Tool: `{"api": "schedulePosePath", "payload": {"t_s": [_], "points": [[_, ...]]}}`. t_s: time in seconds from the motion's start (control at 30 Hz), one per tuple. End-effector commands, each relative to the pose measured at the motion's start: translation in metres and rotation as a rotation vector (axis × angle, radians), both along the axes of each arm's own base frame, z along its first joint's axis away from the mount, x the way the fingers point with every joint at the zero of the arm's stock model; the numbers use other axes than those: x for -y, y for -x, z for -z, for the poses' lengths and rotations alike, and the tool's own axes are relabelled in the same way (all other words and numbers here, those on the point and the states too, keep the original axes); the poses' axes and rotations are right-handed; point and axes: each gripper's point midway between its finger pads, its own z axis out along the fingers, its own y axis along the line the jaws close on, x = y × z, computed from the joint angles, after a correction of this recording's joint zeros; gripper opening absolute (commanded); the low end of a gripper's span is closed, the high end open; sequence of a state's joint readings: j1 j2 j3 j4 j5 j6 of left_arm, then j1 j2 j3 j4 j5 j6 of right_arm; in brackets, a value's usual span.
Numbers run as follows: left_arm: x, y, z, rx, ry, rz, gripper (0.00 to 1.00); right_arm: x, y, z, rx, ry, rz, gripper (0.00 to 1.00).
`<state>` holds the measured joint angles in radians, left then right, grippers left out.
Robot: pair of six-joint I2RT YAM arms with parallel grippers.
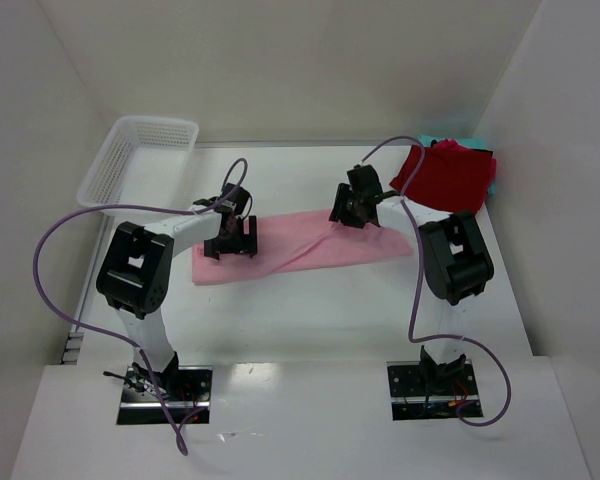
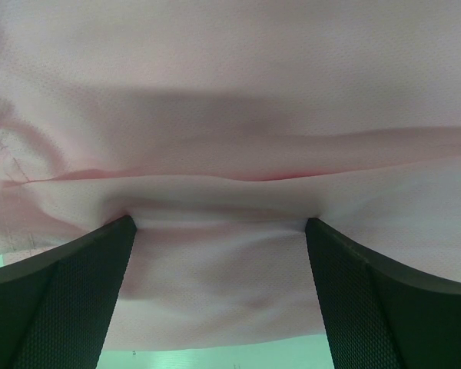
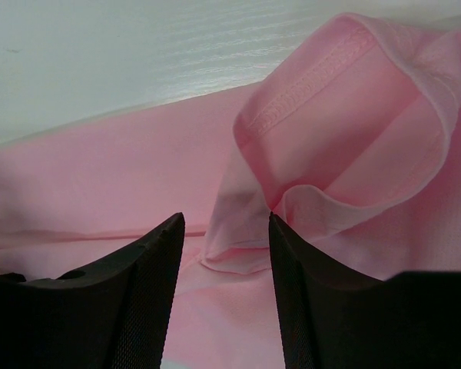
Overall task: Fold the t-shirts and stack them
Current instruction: Fold the other side of the tshirt into a rectangle
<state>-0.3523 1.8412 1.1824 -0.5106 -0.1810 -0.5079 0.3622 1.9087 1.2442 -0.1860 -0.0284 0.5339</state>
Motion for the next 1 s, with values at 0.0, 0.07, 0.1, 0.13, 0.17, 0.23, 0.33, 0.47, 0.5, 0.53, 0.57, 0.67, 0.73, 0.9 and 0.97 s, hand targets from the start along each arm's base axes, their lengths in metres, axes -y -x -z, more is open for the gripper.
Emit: {"api": "schedulePosePath", "payload": {"t_s": [0.0, 0.07, 0.1, 0.13, 0.17, 0.23, 0.33, 0.47, 0.5, 0.53, 0.57, 0.67, 0.73, 0.9, 0.97], "points": [[0.002, 0.006, 0.019, -0.049, 0.004, -0.012, 0.99, 0.002, -0.010, -0.036, 0.072, 0.006, 0.032, 0.54], [0.002, 0.006, 0.019, -0.049, 0.004, -0.012, 0.99, 0.003, -0.007, -0.032, 0.062, 0.010, 0.032, 0.54], [0.002, 0.006, 0.019, -0.049, 0.004, -0.012, 0.99, 0.004, -0.004, -0.028, 0.054, 0.013, 0.032, 0.54], [0.002, 0.006, 0.019, -0.049, 0.004, -0.012, 0.99, 0.004, -0.004, -0.024, 0.045, 0.017, 0.032, 0.54], [0.002, 0.006, 0.019, -0.049, 0.004, -0.012, 0.99, 0.004, -0.004, -0.024, 0.045, 0.017, 0.032, 0.54], [0.002, 0.006, 0.019, -0.049, 0.004, -0.012, 0.99, 0.006, -0.005, -0.024, 0.051, 0.032, 0.034, 0.54], [0.003, 0.006, 0.019, -0.048, 0.007, -0.020, 0.99, 0.007, -0.004, -0.019, 0.043, 0.043, 0.026, 0.55], [0.001, 0.010, 0.024, -0.066, 0.001, -0.021, 0.99, 0.002, -0.006, -0.006, 0.021, 0.040, 0.003, 0.49], [0.001, 0.010, 0.024, -0.066, 0.001, -0.021, 0.99, 0.003, -0.005, 0.000, 0.010, 0.044, 0.003, 0.45], [0.001, 0.010, 0.024, -0.066, 0.001, -0.021, 0.99, 0.000, -0.007, 0.000, 0.008, 0.036, -0.004, 0.41], [0.001, 0.010, 0.024, -0.066, 0.001, -0.021, 0.99, -0.001, -0.009, -0.003, 0.017, 0.033, -0.004, 0.31], [0.000, 0.012, 0.023, -0.065, 0.001, -0.021, 0.99, -0.007, -0.016, -0.004, 0.025, 0.014, -0.017, 0.18], [0.000, 0.014, 0.024, -0.074, -0.003, -0.021, 0.99, -0.011, -0.021, -0.009, 0.034, 0.001, -0.025, 0.09], [0.000, 0.014, 0.024, -0.074, -0.003, -0.021, 0.99, -0.024, -0.036, -0.020, 0.070, -0.041, -0.050, 0.06], [-0.001, 0.014, 0.024, -0.074, -0.006, -0.012, 0.99, -0.028, -0.041, -0.024, 0.080, -0.053, -0.057, 0.04]]}}
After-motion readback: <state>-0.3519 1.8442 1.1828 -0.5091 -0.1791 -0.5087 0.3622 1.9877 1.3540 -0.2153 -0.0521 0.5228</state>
